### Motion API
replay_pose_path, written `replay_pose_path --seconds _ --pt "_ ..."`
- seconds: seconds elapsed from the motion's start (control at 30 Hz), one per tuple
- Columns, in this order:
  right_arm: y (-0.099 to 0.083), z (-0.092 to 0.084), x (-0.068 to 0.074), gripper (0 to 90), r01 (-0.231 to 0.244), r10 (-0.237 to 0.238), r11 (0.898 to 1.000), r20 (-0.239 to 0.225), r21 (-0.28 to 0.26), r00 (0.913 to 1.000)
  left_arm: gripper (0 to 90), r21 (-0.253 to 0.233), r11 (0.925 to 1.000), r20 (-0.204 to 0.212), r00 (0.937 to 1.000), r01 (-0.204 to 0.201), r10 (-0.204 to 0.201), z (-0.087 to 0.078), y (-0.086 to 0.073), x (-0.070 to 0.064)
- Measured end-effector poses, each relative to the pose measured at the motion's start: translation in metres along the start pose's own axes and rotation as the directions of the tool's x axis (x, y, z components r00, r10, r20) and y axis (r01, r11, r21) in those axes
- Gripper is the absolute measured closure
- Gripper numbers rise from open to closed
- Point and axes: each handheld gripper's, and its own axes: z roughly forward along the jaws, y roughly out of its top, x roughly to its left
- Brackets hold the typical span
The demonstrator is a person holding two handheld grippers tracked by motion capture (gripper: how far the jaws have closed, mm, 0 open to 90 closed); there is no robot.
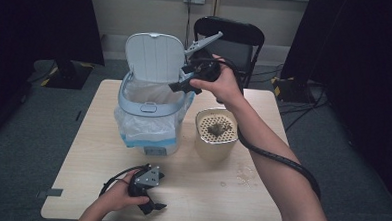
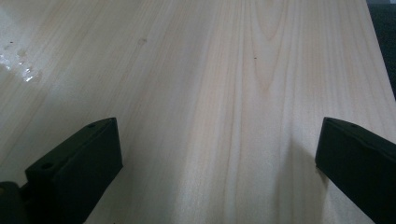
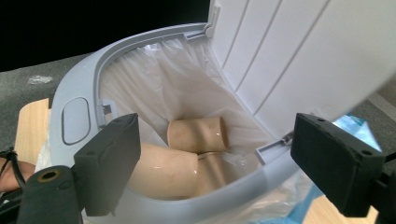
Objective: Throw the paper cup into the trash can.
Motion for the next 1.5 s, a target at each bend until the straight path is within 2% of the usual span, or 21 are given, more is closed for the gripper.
replay_pose_path --seconds 0.73,1.07,1.5 --pt "-0.009 0.007 -0.021 16.7 -0.023 0.023 0.999 0.027 0.023 0.9994 0.0 0.001 1.0 0.0 1.0 0.002 -0.002 0.0 0.0 0.0" --pt "-0.012 0.02 -0.034 17.1 -0.044 0.043 0.999 0.041 0.03 0.9983 0.0 0.001 1.0 0.001 1.0 0.002 -0.002 0.0 0.0 0.0" --pt "0.004 0.028 -0.039 18.2 -0.034 0.035 0.999 0.005 -0.029 0.9994 0.0 0.002 1.0 0.001 1.0 0.002 -0.002 0.0 0.0 0.0"
